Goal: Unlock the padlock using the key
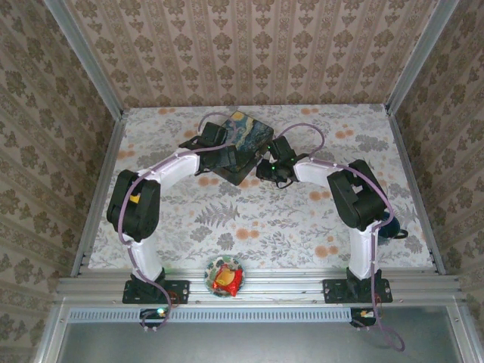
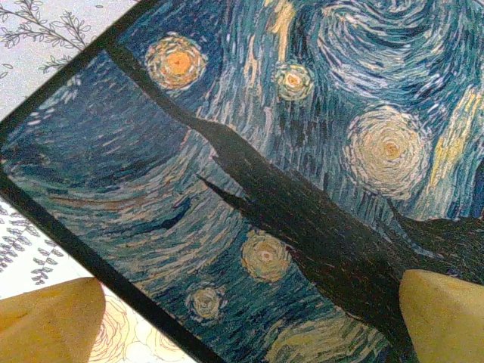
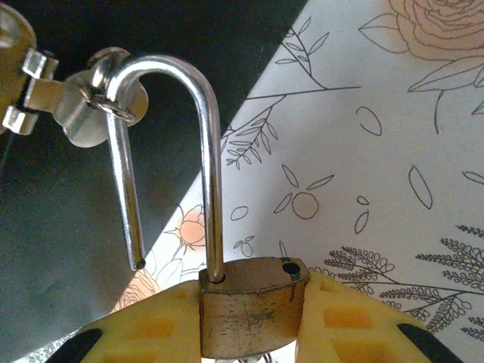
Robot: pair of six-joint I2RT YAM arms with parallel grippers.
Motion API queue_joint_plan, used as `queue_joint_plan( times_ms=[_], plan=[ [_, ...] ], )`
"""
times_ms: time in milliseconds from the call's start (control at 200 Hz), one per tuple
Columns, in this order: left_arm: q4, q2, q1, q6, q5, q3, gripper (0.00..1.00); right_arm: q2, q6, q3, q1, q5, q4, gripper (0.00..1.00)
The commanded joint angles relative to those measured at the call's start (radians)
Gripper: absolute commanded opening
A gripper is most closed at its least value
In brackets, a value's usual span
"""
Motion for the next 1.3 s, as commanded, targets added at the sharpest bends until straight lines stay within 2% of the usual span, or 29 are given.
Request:
queue_joint_plan(
  times_ms=[0,1295],
  plan=[
    [-0.143,0.034,0.007,0.022,-0.006,-0.039,1.0,-0.014,0.042,0.007,-0.03,0.021,0.06,0.0],
    [-0.131,0.041,0.015,0.024,0.004,-0.065,1.0,0.085,0.169,0.097,-0.108,-0.024,0.221,0.0]
  ],
)
